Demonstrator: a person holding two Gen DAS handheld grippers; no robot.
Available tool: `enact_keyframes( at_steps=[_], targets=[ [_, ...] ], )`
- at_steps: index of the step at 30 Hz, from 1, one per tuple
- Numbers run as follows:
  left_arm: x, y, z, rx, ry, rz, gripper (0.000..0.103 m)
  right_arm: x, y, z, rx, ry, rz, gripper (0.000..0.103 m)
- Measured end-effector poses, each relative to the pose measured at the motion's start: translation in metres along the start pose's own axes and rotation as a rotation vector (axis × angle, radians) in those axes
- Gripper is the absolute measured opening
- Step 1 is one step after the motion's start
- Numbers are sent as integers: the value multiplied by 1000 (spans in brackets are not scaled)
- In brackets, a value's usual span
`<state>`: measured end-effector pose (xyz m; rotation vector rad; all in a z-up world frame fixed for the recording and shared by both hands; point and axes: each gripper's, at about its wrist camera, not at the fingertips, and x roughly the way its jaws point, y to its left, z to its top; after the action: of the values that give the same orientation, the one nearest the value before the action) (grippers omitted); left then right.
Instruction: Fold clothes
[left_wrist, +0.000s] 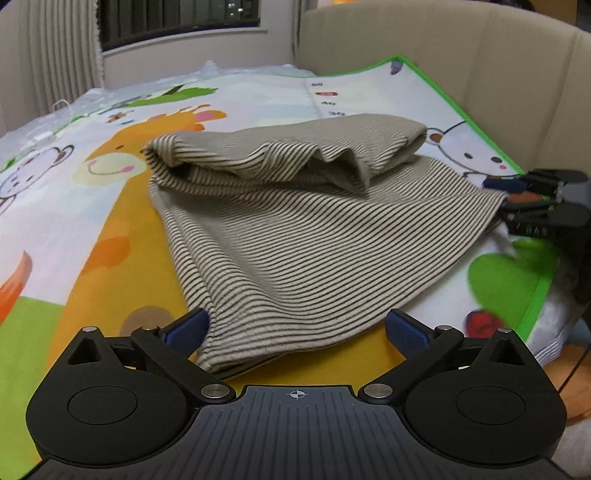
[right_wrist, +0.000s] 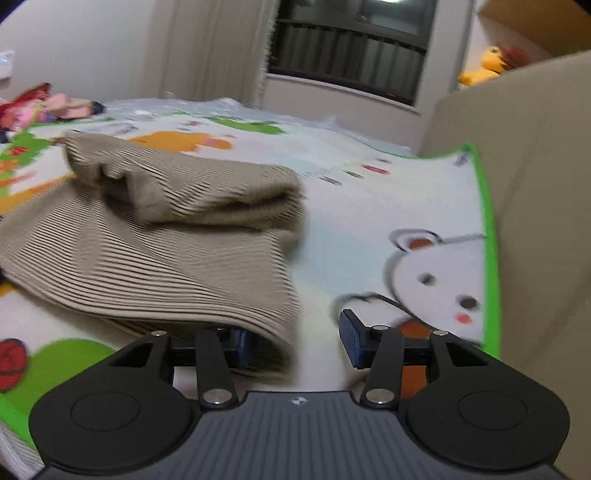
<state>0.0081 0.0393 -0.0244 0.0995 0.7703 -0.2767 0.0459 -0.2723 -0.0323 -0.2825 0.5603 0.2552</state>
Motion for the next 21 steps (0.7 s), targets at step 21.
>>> enact_keyframes(
  at_steps=[21],
  targets=[
    [-35, 54, 12, -140, -58, 136, 103, -40, -29, -7, -116, 100, 101, 70]
  ],
)
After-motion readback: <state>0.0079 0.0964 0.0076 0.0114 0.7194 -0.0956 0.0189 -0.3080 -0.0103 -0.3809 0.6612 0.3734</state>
